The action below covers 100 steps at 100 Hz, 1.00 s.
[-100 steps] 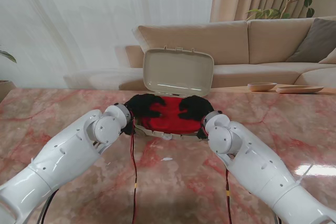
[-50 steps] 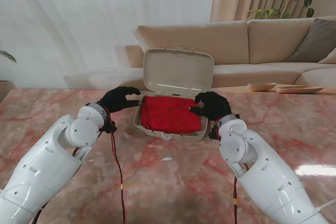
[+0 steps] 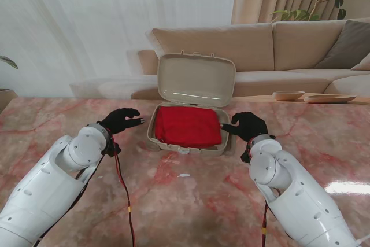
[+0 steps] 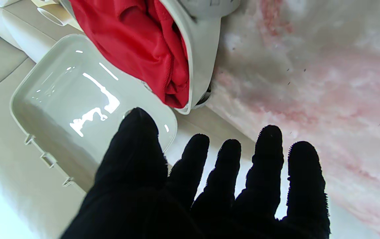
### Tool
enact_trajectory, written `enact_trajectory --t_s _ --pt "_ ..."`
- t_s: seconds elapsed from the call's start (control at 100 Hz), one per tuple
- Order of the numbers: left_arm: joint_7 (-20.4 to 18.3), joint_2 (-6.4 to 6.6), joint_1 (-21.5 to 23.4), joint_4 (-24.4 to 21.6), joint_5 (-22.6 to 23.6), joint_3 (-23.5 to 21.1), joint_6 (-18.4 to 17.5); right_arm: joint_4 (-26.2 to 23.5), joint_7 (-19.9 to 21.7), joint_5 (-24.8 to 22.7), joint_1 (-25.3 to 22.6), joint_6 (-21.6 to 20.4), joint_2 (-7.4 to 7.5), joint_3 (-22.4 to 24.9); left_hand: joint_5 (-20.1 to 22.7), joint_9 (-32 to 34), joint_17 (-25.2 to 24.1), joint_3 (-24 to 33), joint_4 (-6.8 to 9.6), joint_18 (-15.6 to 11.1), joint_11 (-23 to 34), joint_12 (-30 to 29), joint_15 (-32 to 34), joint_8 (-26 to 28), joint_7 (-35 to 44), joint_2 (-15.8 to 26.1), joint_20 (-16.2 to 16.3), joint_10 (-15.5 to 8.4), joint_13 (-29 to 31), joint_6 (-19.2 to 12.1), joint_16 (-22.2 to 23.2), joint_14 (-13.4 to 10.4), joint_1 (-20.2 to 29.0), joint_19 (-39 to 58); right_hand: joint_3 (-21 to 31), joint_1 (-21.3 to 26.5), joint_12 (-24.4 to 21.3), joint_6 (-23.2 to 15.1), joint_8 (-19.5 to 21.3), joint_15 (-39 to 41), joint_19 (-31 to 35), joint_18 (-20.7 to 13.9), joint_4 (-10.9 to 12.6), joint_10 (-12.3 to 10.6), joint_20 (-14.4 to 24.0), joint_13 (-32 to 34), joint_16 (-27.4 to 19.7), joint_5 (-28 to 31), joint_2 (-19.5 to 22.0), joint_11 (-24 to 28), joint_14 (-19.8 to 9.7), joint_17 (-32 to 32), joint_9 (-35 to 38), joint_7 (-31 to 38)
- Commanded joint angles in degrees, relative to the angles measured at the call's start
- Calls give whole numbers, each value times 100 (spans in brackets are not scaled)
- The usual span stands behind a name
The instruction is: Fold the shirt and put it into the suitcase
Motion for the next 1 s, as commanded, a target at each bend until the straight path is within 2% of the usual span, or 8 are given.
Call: enact_trajectory --t_s 0.0,0.46,0.99 --pt "-34 -10 -15 145 -7 59 55 157 121 61 -60 73 21 -13 90 -88 -118 -223 4 63 -110 -62 -204 -83 -129 311 -74 82 -178 107 -56 176 -176 -77 -132 -175 -44 22 84 -44 -59 -12 289 76 185 -105 59 -141 116 -73 96 -81 -117 -81" --pt "-100 -60 -189 484 -300 340 95 612 169 266 91 100 3 -195 214 -121 -198 -220 1 83 -128 -55 -190 -56 -238 474 -83 65 -265 53 -43 211 -225 -67 -248 -24 -7 -128 164 -2 3 18 327 59 261 -113 79 32 142 -41 102 -66 -77 30" --pt "-322 -92 -379 738 -674 691 16 835 234 454 272 -19 -18 -425 502 -153 -282 -257 -17 86 -191 -65 -209 40 -137 743 -83 80 -356 55 -31 231 -464 -116 -230 151 -8 -145 191 30 29 38 341 55 272 -107 83 123 213 -36 105 -70 -53 86"
